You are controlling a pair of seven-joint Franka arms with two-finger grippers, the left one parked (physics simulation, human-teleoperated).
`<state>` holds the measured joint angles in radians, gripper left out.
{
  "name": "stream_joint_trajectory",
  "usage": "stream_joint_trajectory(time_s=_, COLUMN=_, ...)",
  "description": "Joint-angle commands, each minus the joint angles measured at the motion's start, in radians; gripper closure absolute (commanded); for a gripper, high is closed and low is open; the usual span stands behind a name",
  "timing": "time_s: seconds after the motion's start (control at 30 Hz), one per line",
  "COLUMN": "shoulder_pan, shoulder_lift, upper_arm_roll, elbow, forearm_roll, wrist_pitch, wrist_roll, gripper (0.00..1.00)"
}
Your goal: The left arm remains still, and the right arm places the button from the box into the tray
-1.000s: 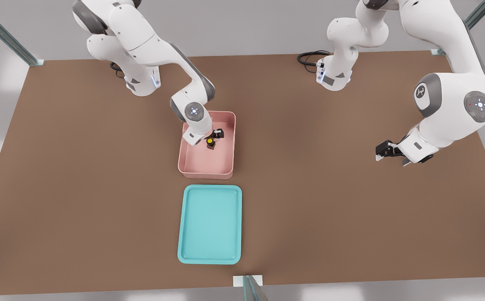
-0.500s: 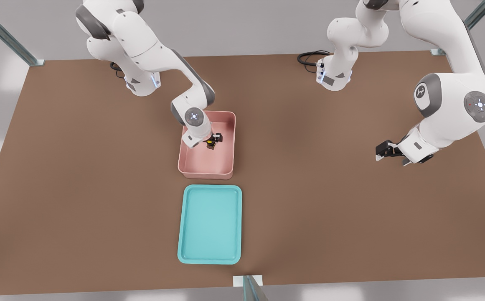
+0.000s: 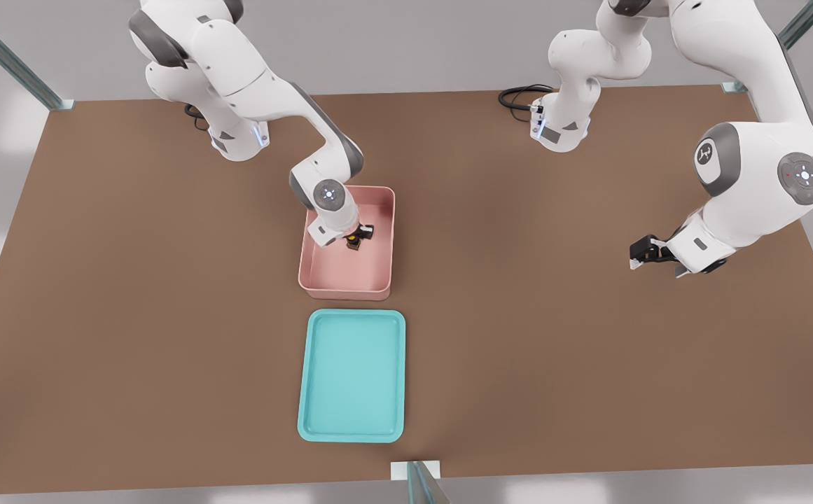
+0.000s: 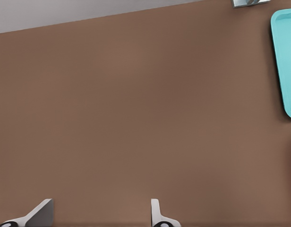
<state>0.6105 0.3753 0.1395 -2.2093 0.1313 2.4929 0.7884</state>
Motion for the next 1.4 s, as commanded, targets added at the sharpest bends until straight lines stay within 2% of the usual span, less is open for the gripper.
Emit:
stream_joint_trajectory(time_s=0.0, shoulder_pan=-0.001, shoulder_lift=-0.006, upper_arm_roll=0.000, elbow=0.000, forearm_roll=0.001, wrist_pitch=-0.006, wrist_roll=0.049, gripper=0.35)
stream_joint_trajectory(time_s=0.1, shoulder_pan=-0.001, shoulder_lift=-0.007, upper_arm_roll=0.000, elbow=-0.001, forearm_roll=0.001, wrist_pitch=-0.006, wrist_roll=0.049, gripper=0.44)
stream_joint_trajectory(time_s=0.23, shoulder_pan=-0.001, shoulder_lift=-0.006, upper_arm_roll=0.000, elbow=-0.001, forearm_roll=0.001, wrist_pitch=-0.006, wrist_roll=0.051, gripper=0.45)
stream_joint_trajectory(time_s=0.4, shoulder_pan=-0.003, shoulder_lift=-0.009, upper_arm_roll=-0.001, elbow=-0.001, forearm_roll=0.001, wrist_pitch=-0.008, wrist_roll=0.049, gripper=0.51)
stream_joint_trajectory(time_s=0.7, shoulder_pan=-0.008, shoulder_lift=-0.079, upper_arm_roll=-0.015, elbow=0.013, forearm_roll=-0.005, wrist_pitch=-0.078, wrist_roll=0.049, gripper=0.51)
stream_joint_trajectory(time_s=0.97, shoulder_pan=-0.011, shoulder_lift=-0.061, upper_arm_roll=-0.121, elbow=0.385, forearm_roll=-0.068, wrist_pitch=-0.416, wrist_roll=0.051, gripper=0.51)
stream_joint_trajectory(time_s=1.07, shoulder_pan=-0.054, shoulder_lift=0.022, upper_arm_roll=-0.130, elbow=0.563, forearm_roll=-0.088, wrist_pitch=-0.528, wrist_roll=0.061, gripper=0.51)
stream_joint_trajectory(time_s=1.2, shoulder_pan=-0.132, shoulder_lift=0.195, upper_arm_roll=-0.130, elbow=0.829, forearm_roll=-0.091, wrist_pitch=-0.615, wrist_roll=0.058, gripper=0.51)
stream_joint_trajectory(time_s=1.23, shoulder_pan=-0.153, shoulder_lift=0.272, upper_arm_roll=-0.130, elbow=0.959, forearm_roll=-0.091, wrist_pitch=-0.683, wrist_roll=0.054, gripper=0.51)
stream_joint_trajectory(time_s=1.37, shoulder_pan=-0.161, shoulder_lift=0.428, upper_arm_roll=-0.146, elbow=1.131, forearm_roll=-0.090, wrist_pitch=-0.678, wrist_roll=0.048, gripper=0.51)
